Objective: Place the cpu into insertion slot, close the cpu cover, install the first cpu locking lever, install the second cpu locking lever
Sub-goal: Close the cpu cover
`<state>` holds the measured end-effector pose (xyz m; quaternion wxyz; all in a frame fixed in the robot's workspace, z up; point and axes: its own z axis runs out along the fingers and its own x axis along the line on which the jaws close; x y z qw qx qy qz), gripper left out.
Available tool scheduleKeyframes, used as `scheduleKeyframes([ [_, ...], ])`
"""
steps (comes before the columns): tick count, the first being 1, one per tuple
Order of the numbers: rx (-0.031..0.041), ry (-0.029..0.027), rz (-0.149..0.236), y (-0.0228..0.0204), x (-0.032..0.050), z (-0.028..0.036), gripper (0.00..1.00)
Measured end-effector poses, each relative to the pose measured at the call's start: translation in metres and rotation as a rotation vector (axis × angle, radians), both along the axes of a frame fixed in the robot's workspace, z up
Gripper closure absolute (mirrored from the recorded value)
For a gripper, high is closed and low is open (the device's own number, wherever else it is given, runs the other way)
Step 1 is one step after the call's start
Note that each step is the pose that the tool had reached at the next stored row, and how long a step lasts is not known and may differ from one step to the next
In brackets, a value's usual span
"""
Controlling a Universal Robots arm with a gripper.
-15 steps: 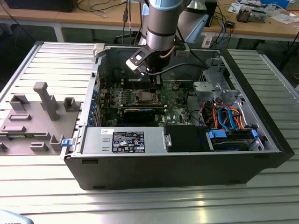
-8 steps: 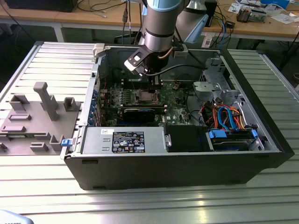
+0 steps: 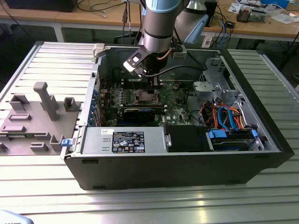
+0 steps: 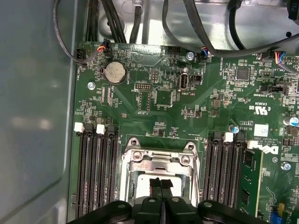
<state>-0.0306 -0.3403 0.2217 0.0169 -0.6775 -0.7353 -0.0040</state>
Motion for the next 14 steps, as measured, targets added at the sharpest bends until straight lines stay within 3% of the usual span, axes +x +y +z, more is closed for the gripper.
scheduleKeyframes([
  [9,0.0001,-0.0001,0.000,0.0000,-0.0085,-0.0032,0.89],
  [12,0.0001,-0.0001,0.000,0.0000,-0.0206,-0.0045,0.89],
  [14,0.0000,-0.0001,0.000,0.0000,-0.0234,-0.0067,0.89],
])
